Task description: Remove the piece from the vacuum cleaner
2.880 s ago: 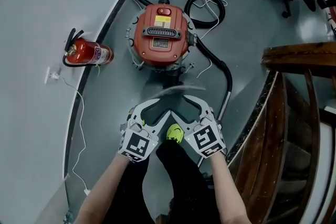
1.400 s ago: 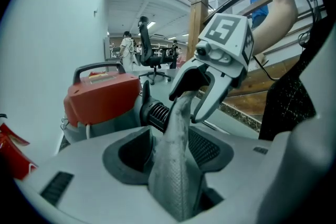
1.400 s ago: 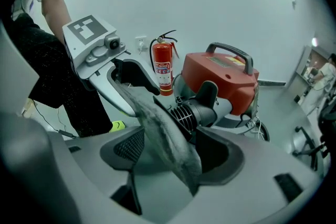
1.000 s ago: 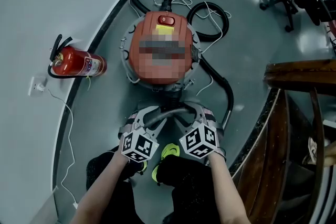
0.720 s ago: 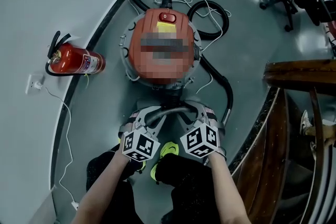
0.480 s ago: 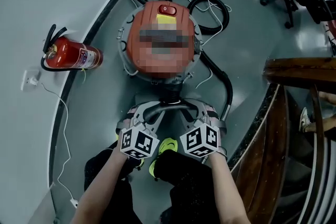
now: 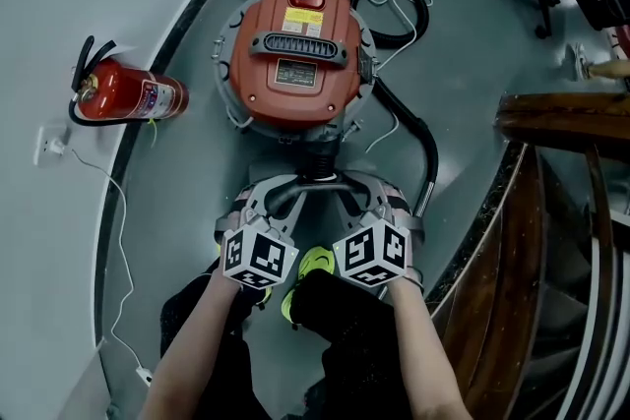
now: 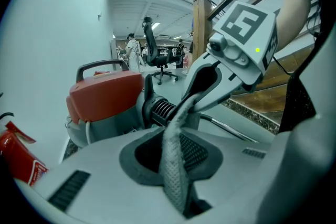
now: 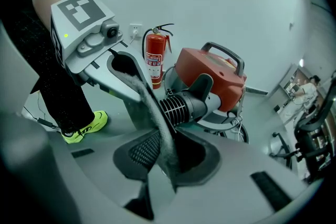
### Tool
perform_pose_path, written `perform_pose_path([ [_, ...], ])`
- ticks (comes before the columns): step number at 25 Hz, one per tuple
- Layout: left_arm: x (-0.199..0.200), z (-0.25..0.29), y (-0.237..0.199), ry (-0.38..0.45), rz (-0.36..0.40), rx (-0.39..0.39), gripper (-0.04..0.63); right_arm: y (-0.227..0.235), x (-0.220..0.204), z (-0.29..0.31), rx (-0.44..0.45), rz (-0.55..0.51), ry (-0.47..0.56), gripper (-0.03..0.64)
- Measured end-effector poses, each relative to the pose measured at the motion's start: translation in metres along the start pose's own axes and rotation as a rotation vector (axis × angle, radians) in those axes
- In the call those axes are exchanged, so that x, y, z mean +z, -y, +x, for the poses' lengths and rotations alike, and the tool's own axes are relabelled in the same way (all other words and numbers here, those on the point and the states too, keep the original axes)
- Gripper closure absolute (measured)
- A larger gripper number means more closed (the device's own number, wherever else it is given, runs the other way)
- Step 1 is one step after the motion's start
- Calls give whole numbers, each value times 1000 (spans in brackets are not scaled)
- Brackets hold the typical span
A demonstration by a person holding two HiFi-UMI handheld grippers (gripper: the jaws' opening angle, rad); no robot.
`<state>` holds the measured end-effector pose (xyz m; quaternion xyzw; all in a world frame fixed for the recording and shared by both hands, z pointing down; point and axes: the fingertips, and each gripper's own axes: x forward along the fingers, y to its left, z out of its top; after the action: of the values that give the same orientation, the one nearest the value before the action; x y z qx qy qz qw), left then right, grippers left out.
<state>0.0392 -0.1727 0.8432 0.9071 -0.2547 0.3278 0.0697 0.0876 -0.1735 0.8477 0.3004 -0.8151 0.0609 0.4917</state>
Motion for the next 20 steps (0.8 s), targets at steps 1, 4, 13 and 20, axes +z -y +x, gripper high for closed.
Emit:
perform_pose_path([
  [1,0,-1,0,-2,-3,6,534,-1,0,0,1,0,-3,534],
  [4,-2,-4,4,-17,-8,21,534,-7,-3,-2,5,-8,-15,543],
  [13,-6,-13,8,-27,-13,61,534,-20,-4,-5,4,-6,-23,546],
  [20,-8,-23,9,-16,-12,100,534,-27,3,-9,5,-9,-5,546],
])
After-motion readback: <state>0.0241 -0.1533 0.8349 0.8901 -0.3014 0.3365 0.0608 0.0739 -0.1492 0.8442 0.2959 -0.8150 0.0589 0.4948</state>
